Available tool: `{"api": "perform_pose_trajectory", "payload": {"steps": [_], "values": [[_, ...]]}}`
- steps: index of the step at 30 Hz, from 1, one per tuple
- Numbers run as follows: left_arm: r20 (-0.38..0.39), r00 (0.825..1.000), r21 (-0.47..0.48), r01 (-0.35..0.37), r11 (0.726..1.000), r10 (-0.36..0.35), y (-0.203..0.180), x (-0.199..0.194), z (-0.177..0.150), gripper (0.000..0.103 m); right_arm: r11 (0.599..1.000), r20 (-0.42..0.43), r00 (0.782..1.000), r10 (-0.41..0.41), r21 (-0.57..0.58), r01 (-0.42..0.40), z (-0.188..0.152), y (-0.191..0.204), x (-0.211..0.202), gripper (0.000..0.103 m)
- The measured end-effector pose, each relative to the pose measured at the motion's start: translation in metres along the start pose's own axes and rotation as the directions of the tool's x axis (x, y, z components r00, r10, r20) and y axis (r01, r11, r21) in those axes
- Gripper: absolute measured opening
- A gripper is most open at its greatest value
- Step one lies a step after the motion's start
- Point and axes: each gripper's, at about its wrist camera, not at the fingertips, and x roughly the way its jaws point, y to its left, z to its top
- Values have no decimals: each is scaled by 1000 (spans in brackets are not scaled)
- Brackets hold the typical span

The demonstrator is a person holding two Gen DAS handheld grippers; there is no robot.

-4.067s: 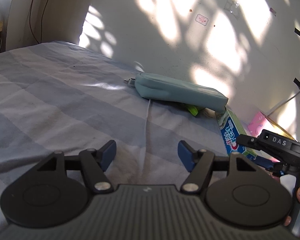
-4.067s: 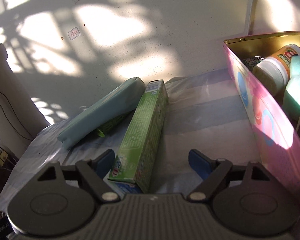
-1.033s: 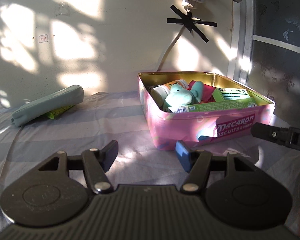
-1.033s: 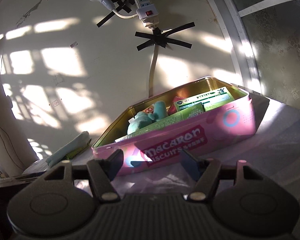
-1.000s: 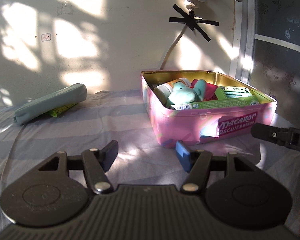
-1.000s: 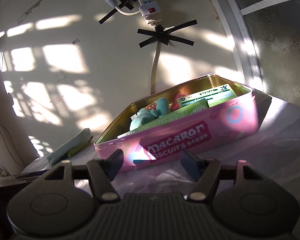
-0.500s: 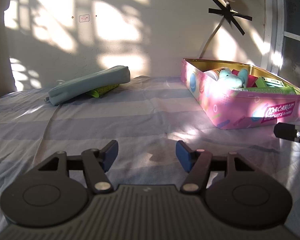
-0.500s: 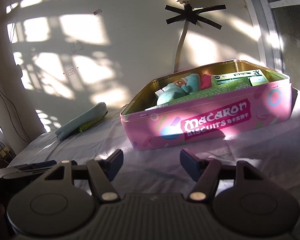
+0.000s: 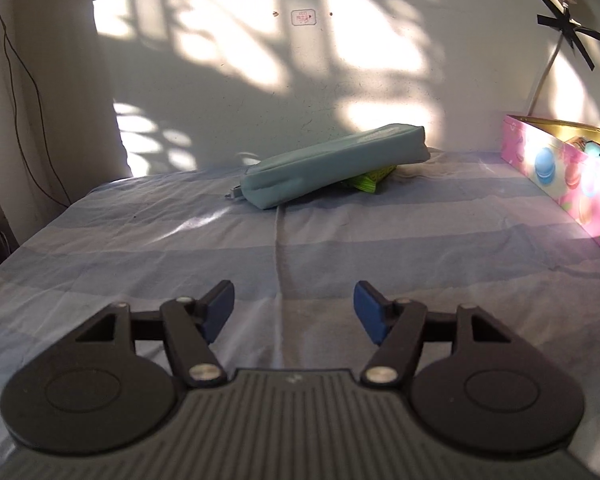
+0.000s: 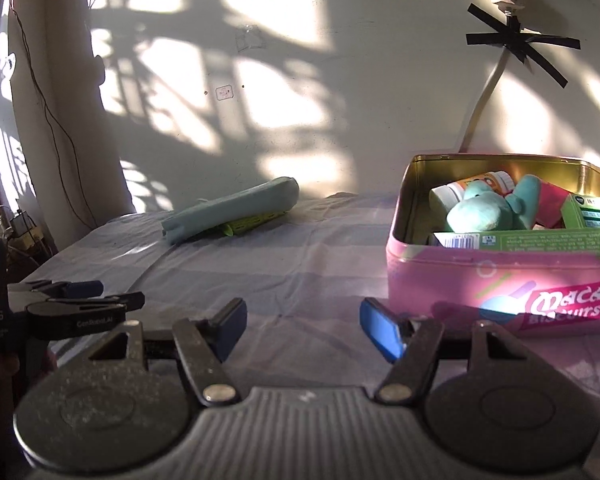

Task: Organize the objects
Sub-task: 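Withdraw the right gripper from the tin toward the teal pencil case, then grasp the teal pencil case with the right gripper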

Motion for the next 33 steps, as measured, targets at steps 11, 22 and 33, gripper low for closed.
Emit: {"api": "perform_pose_trajectory", "payload": {"steps": [11, 22, 33], "values": [[-17, 1000, -503, 2, 864, -12, 100, 14, -10, 70, 899, -5, 997, 77, -432, -71, 50, 122, 103, 65], [-25, 998, -531, 41, 846, -64, 105, 19, -10, 74, 445, 84, 988, -131, -885, 135, 27, 196, 237, 60], [-16, 997, -550, 58, 833, -80, 108, 19, -11, 76, 387, 172, 981, -87, -902, 192, 12, 181, 196, 35]]}}
